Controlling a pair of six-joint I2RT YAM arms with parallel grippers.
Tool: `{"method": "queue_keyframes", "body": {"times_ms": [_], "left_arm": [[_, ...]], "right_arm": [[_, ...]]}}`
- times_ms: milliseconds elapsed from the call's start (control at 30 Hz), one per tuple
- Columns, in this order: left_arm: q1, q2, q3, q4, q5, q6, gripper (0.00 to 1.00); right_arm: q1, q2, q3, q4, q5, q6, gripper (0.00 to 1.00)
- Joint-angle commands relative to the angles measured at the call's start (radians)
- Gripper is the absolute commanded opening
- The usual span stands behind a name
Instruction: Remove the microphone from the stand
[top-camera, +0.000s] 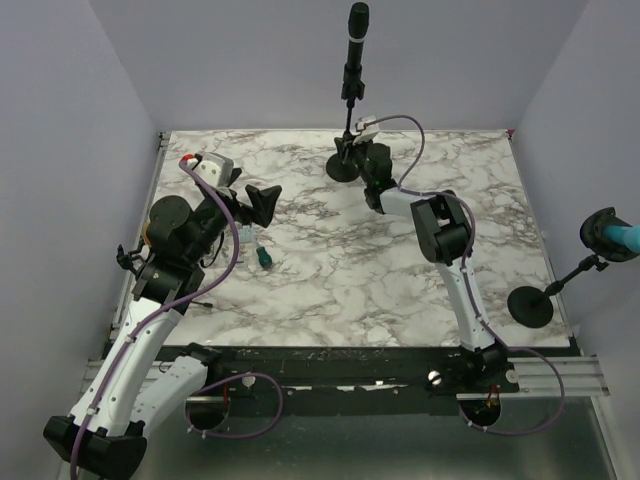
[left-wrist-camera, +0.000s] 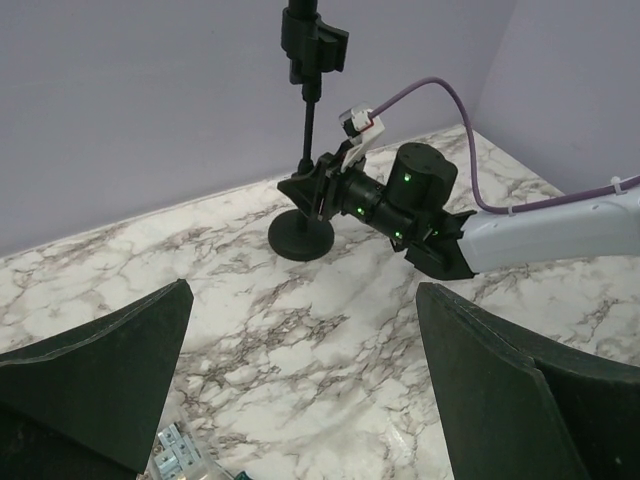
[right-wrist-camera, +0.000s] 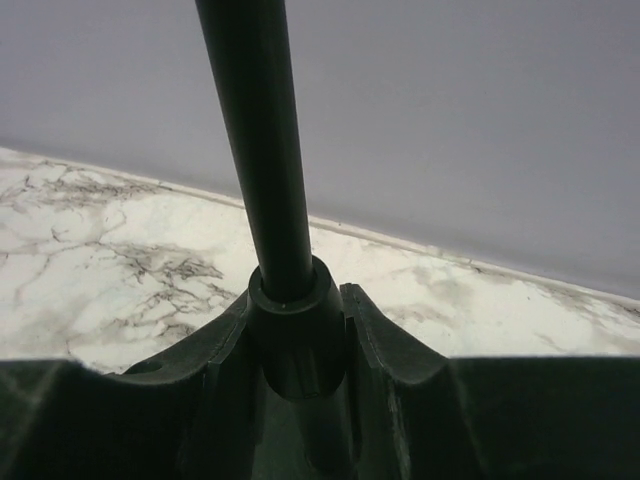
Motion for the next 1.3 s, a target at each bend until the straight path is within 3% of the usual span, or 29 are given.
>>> {"method": "queue_keyframes", "body": {"times_ms": [0, 333, 667, 1033, 1267], "left_arm": [[-0.004, -0.007, -0.008, 0.027, 0.022, -0.001, 0.97], [-0.004, 0.005, -0.003, 0.022, 0.028, -0.007, 0.97], [-0.004, 0.017, 0.002, 0.021, 0.049, -0.025, 0.97], [-0.004, 0.057, 0.011, 0.016, 0.074, -0.048, 0.97], [-0.003, 0.089, 0.022, 0.015, 0.112, -0.084, 0.97]], "right_arm": [[0.022, -0.107, -0.162, 0.041, -0.025, -0.062, 0.18], [0.046, -0.371, -0.588, 0.086, -0.030, -0.011, 0.03], [0.145, -0.576, -0.894, -0.018, -0.021, 0.130, 0.02], [0.412, -0.753, -1.210, 0.040, 0.298, 0.160, 0.02], [0.532, -0.773, -1.249, 0.043, 0.448, 0.182, 0.06]]}}
